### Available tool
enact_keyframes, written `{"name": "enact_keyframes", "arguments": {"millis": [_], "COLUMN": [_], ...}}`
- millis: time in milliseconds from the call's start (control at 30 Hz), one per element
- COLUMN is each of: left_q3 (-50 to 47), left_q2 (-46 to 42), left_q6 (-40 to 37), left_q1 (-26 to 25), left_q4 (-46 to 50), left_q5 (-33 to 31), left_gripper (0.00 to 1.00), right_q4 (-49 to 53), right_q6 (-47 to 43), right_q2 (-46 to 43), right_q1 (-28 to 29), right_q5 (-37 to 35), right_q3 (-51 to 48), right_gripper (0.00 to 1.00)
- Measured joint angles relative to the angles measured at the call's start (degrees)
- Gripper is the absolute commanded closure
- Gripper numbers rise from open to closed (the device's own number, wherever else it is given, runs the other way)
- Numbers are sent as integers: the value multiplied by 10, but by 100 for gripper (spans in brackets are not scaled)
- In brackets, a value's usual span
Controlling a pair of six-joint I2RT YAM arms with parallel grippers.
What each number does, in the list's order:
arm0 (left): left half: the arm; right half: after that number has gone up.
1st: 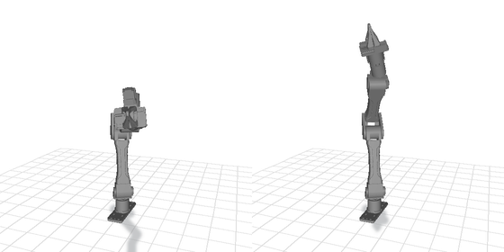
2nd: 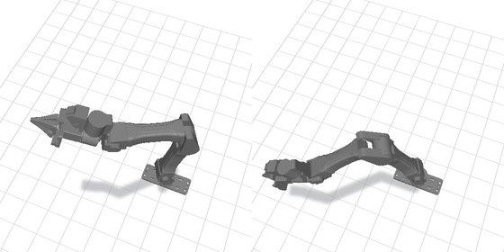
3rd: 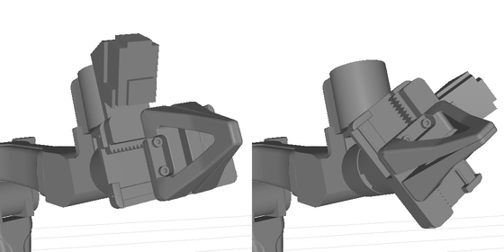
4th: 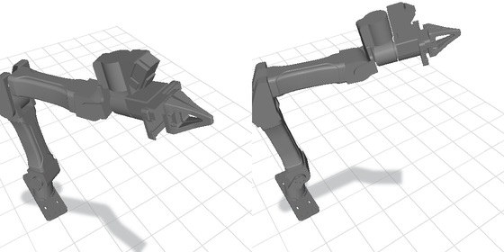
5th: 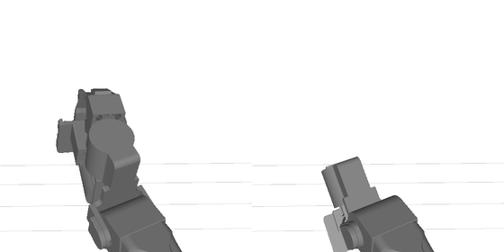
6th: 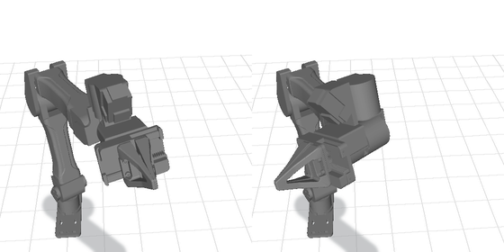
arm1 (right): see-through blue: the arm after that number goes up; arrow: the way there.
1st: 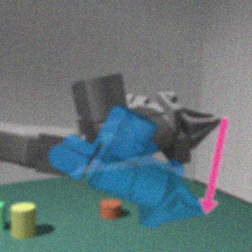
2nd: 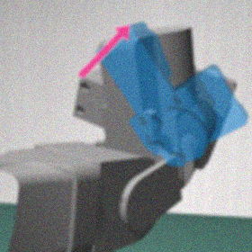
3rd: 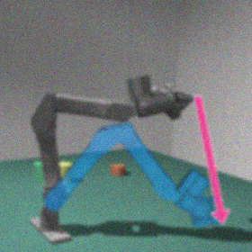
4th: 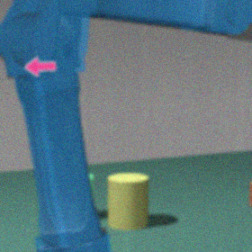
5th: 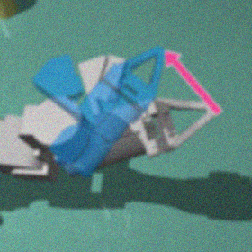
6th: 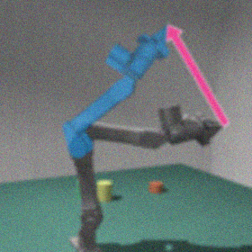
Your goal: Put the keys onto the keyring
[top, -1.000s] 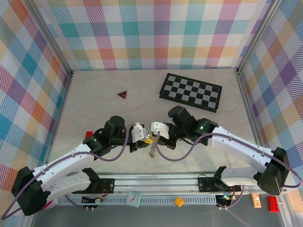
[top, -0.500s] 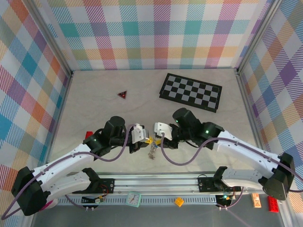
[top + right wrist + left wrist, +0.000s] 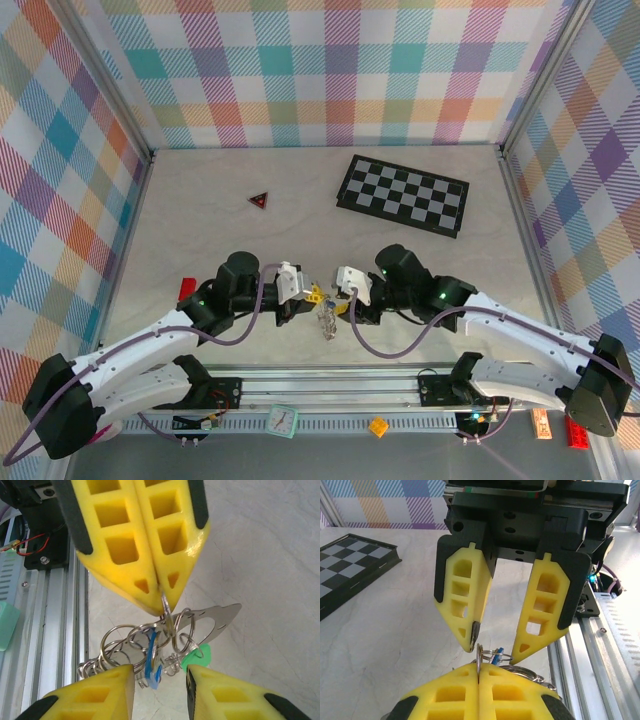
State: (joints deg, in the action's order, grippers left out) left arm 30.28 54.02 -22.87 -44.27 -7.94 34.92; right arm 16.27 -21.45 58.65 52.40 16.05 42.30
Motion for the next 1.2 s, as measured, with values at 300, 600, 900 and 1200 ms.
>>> {"name": "enact_keyframes", "arguments": {"millis": [300,600,900,1200], "left_q3": [-1,-2,-6,-6], "left_q2": [0,-1,0,0], "left_q6": [6,8,8,8], "left_q1": [0,0,0,0], "left_q4": [-12,-16,-17,-28], "left_q5": [6,11,17,18], "left_gripper": [100,100,100,100], "right_q4": [-14,-8,18,17], "right_q6": [0,-4,-4,-4], "right_q2": [0,0,42,-14], "right_q1": [0,0,-1,-1], "right_q5": [0,4,19,-2], "right_q3": [0,0,19,12], "right_gripper": [89,100,100,81]}}
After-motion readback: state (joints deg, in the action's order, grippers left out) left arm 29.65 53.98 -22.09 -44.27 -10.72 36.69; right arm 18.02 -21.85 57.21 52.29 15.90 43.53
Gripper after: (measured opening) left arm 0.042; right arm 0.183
